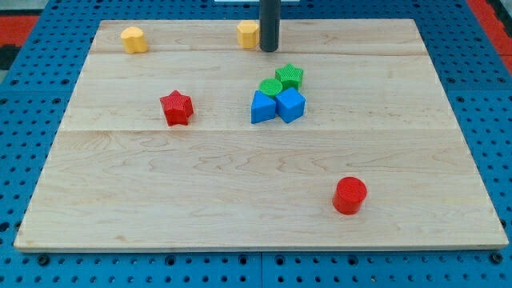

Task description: Place red star to the bottom right of the yellow hexagon

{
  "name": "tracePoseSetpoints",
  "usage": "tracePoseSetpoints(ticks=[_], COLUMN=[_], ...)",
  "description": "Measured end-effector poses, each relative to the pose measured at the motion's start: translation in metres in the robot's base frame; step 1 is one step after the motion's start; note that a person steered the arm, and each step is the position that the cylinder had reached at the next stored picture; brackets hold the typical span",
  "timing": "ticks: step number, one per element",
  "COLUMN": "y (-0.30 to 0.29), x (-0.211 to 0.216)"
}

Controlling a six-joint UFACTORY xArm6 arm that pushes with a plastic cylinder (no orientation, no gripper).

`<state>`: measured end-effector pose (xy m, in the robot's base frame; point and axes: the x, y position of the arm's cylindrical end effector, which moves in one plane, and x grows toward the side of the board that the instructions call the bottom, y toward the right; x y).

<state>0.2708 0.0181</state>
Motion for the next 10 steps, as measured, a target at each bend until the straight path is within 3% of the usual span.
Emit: tracePoseSetpoints(ticks=[2,4,5,6,7,9,10], y=[-0.071,-0.244,-0.185,-0.121,-0.08,-0.139,-0.069], x=[0.053,0.085,0.163,0.144,0.079,0.053,0.048])
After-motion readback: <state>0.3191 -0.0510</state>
